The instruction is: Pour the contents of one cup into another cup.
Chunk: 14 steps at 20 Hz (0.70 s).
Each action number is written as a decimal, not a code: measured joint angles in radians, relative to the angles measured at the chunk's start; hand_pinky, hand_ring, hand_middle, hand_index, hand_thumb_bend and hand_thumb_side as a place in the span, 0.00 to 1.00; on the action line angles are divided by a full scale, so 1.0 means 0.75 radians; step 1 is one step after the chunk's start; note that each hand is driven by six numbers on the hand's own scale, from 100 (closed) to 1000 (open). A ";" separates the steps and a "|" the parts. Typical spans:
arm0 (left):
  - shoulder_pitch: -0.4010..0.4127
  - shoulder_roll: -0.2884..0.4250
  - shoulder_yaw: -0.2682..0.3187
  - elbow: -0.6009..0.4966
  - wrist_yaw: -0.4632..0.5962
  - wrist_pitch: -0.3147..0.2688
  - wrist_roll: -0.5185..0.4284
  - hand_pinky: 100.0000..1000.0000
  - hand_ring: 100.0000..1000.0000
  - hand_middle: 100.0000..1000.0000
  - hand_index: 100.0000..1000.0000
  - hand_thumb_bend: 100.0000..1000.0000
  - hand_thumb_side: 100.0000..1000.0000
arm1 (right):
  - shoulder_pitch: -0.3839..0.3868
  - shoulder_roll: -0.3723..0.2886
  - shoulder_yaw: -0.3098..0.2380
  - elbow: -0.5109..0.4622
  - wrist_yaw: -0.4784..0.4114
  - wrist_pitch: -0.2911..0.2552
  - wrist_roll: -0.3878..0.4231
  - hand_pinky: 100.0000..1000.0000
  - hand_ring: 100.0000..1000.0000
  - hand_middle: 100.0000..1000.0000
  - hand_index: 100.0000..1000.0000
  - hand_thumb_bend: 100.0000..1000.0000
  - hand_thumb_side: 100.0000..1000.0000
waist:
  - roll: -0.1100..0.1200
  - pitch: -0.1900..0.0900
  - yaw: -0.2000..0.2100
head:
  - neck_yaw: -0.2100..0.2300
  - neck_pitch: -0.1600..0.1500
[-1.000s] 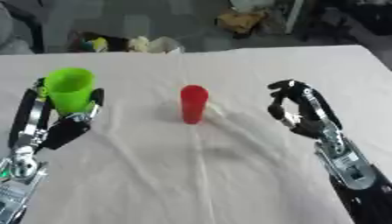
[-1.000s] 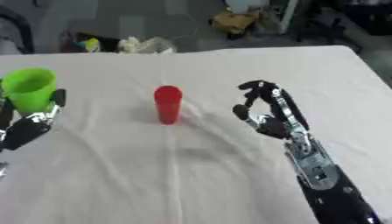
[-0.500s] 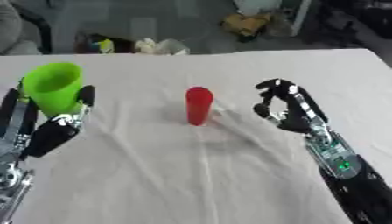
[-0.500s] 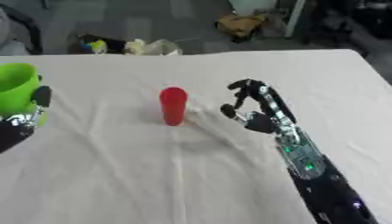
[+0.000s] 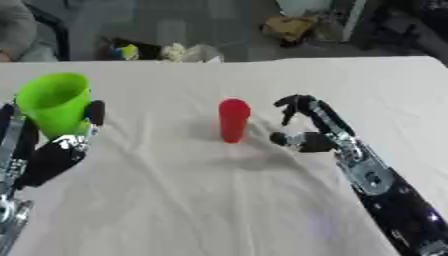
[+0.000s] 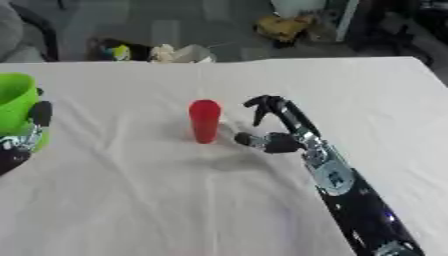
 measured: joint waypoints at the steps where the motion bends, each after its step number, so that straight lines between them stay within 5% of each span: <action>1: 0.001 0.000 -0.001 -0.005 0.001 0.001 -0.005 0.00 0.41 0.27 0.52 0.00 0.41 | -0.008 0.001 0.000 0.012 0.021 -0.005 -0.005 0.74 0.47 0.38 0.74 0.77 0.49 | 0.001 0.000 0.003 | -0.003 0.000; 14: 0.002 -0.020 -0.018 -0.030 0.019 0.010 -0.053 0.00 0.42 0.28 0.53 0.00 0.40 | -0.088 0.048 0.001 0.128 0.171 -0.046 -0.048 0.74 0.46 0.37 0.73 0.77 0.50 | 0.010 0.010 0.060 | -0.026 0.000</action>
